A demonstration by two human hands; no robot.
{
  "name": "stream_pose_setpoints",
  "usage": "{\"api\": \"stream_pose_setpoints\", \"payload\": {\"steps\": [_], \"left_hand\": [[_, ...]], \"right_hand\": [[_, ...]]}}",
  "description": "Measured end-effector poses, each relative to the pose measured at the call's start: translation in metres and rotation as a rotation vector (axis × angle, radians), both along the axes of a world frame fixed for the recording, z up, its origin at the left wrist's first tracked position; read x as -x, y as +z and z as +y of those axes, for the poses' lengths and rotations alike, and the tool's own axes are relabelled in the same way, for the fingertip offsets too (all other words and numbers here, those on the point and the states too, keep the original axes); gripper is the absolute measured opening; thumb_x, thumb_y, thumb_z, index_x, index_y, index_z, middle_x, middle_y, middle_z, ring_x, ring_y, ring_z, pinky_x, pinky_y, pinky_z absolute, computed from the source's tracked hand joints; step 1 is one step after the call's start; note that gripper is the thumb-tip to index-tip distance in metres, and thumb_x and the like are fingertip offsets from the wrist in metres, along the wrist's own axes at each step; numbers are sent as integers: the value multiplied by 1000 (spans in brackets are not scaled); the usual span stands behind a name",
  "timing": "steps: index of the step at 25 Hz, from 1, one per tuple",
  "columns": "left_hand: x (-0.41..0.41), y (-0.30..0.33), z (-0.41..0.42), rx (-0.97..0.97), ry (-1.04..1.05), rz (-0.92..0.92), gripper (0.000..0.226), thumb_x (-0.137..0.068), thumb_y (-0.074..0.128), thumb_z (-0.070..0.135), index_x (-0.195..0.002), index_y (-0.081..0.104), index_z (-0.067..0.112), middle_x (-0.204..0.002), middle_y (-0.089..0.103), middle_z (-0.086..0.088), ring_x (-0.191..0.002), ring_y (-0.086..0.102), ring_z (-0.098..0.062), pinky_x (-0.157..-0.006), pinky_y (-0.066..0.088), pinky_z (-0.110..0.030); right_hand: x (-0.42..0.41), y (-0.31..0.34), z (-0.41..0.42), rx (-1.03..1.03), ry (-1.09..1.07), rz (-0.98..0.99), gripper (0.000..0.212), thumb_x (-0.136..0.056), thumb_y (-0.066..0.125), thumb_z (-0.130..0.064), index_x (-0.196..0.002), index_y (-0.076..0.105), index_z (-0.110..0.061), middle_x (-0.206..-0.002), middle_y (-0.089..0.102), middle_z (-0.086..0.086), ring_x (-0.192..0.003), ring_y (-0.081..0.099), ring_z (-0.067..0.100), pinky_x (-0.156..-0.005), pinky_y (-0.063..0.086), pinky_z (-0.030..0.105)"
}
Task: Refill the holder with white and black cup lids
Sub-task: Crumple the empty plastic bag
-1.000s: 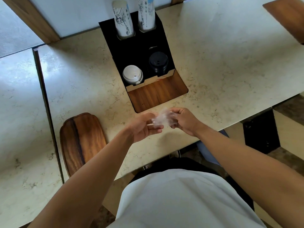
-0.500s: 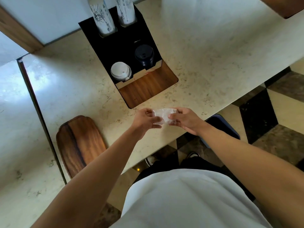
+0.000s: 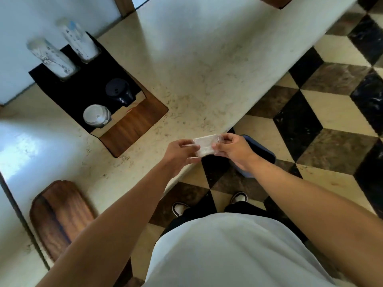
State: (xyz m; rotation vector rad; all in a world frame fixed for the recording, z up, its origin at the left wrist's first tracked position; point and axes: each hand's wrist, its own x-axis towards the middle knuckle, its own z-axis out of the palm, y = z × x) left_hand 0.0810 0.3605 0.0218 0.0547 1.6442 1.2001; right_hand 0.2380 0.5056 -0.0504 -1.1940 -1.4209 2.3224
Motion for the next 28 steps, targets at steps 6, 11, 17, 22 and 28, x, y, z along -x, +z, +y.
{"api": "stream_pose_setpoints", "payload": {"steps": [6,11,17,22,28], "left_hand": [[-66,-18,94,129,-90,201,31,-82,82,7,-108,67,4,-103,68,-9,-81,75,-21,-60,60,-27],[-112,-60,161,186,-206,210,24,-83,81,8,-102,66,7,-99,67,-7,-81,73,-20,-62,63,-31],[-140,-183,230,340,-393,166,17,-90,71,5,-103,62,13,-98,65,-5,-85,69,-19,-73,64,-36],[-154,-311,242,411,-494,264,23,-90,64,3,-113,67,8,-107,72,-14,-97,69,-31,-90,58,-50],[-157,-439,258,436,-635,391,31,-96,55,2,-124,65,10,-119,71,-12,-107,67,-26,-88,52,-30]], "right_hand": [[-87,0,62,33,-121,-40,25,-90,76,-11,-111,77,-24,-111,76,7,-104,76,23,-87,62,34],[-127,-23,93,82,-337,-230,27,-91,70,3,-112,69,-14,-106,72,6,-87,78,19,-71,63,27],[-151,-126,122,184,-550,-468,33,-89,73,-2,-117,61,-13,-109,72,10,-96,76,24,-80,65,39],[-156,-246,128,249,-617,-548,24,-93,72,-6,-115,64,-3,-101,72,13,-74,72,24,-71,64,39],[-154,-371,140,466,-677,-397,29,-105,38,-1,-129,53,0,-100,66,19,-82,72,29,-85,61,40]]}}
